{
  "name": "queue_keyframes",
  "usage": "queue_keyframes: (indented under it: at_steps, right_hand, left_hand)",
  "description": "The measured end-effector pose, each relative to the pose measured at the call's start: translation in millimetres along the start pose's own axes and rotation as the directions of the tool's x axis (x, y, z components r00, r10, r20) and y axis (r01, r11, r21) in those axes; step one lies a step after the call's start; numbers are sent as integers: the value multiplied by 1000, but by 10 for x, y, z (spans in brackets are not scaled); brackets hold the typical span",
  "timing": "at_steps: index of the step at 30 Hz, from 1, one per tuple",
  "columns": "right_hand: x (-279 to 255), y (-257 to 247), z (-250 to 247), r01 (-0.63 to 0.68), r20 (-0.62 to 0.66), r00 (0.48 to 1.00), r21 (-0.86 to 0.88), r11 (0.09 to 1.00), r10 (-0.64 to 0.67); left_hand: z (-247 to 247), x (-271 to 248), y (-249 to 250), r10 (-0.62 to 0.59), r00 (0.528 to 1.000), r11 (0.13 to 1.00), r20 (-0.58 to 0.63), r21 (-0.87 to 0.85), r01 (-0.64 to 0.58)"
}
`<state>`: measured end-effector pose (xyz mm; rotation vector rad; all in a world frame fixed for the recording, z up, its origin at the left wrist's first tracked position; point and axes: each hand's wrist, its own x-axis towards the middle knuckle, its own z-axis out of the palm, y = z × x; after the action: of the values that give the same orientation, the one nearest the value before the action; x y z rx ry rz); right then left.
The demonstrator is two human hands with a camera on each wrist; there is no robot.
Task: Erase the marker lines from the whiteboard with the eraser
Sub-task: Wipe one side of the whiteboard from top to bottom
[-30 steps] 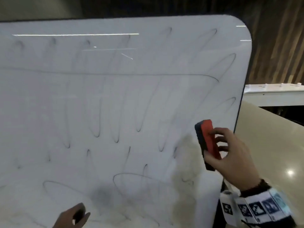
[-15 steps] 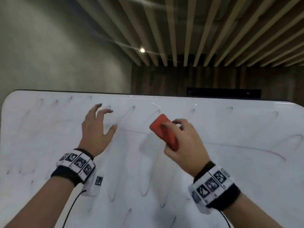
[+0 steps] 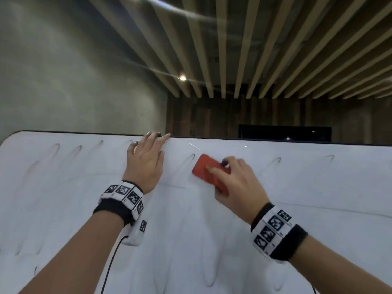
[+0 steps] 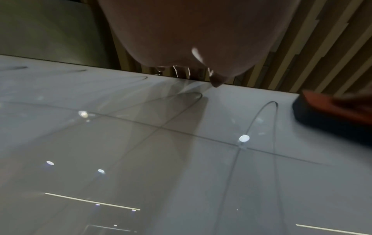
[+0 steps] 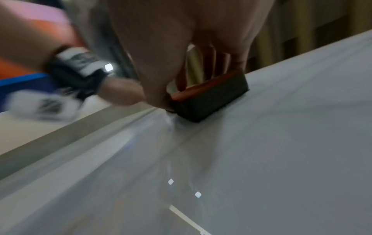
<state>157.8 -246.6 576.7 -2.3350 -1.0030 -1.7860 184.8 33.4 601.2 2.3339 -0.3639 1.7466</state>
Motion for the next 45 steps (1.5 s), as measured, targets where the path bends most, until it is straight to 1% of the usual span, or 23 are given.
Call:
queue_keyframes:
  at_steps: [2, 3, 6, 8, 12, 14, 16, 18, 21, 22, 23, 25, 27, 28, 29, 31, 33, 34, 36, 38, 40, 42, 45]
  right_hand:
    - [118, 26, -49, -216, -111, 970, 19, 976, 216]
    - [88, -68, -4, -221, -114, 969, 9, 975, 221]
    - [-259, -421, 274, 124, 61, 991, -65, 990, -120]
    - [-126, -322, 204, 206, 107, 975, -111, 972, -194]
    - [465, -124, 11, -119, -53, 992, -167, 979, 111]
    - [321, -269, 156, 16, 1, 1000, -175, 984, -16]
    - [-4, -428, 298, 267, 163, 956, -145, 953, -243]
    - [-17, -358, 224, 329, 223, 928, -122, 936, -297]
    - [370, -115, 33, 39, 69, 997, -185, 982, -27]
    - [442, -79, -5, -63, 10, 998, -197, 978, 66]
    - [422, -103, 16, -83, -22, 997, -193, 978, 80]
    - [151, -303, 206, 93, 46, 995, -168, 981, -86]
    - [-192, -495, 342, 326, 208, 933, -140, 935, -294]
    - [-220, -481, 316, 349, 246, 919, -139, 927, -309]
    - [-157, -408, 258, 315, 226, 934, -151, 937, -278]
    - [81, -178, 96, 72, 102, 993, -178, 981, -54]
    - [223, -61, -12, -176, -44, 984, -179, 968, 171]
    - [183, -105, 23, -196, -69, 980, -160, 968, 187]
    - [-72, -329, 244, -30, -6, 1000, -133, 991, 29]
    - [-338, -495, 355, 181, 143, 977, -150, 972, -159]
    - [-319, -355, 197, 159, 152, 979, -152, 975, -136]
    - [-164, -40, -73, -70, 39, 996, -164, 984, 78]
    - [-41, 340, -419, -412, -136, 909, -157, 898, 393]
  left_hand:
    - [21, -5, -25, 3, 1000, 1000, -5, -12, -3]
    - [29, -13, -30, 0, 1000, 1000, -6, -15, 0]
    - [31, -8, -36, -3, 1000, 1000, 10, -25, 3]
    - [28, -1, -36, -3, 1000, 1000, 16, -25, 3]
    - [71, 1, -50, -19, 1000, 999, 20, -44, 20]
    - [99, -5, -31, -31, 999, 999, 9, -42, 31]
    - [111, -10, -19, -27, 1000, 999, -4, -21, 26]
    - [110, -16, -18, -38, 999, 999, -6, -18, 38]
    - [109, -17, -6, -58, 998, 998, 9, -23, 58]
    - [110, -12, -3, -58, 998, 998, 15, -20, 58]
    - [109, -9, -1, -59, 998, 998, 17, -19, 59]
    - [103, -13, -5, -59, 998, 998, 9, -14, 59]
    - [102, -26, -4, -52, 999, 999, -11, 3, 52]
    - [101, -27, -3, -49, 999, 999, -16, 6, 50]
    - [100, -28, -1, -51, 999, 999, -17, 4, 51]
    - [102, -23, 8, -58, 998, 998, -9, -11, 58]
    - [96, -9, 15, -64, 998, 998, 1, -14, 64]
    - [91, -6, 23, -66, 998, 998, -1, -9, 66]
    - [88, -7, 85, -86, 996, 996, -16, 17, 86]
    - [82, 13, 194, -116, 993, 991, -20, 62, 117]
    - [60, 39, 264, -133, 991, 986, -14, 105, 133]
    - [36, 46, 274, -141, 990, 981, -10, 137, 141]
    - [22, 91, 338, -173, 985, 974, -17, 145, 174]
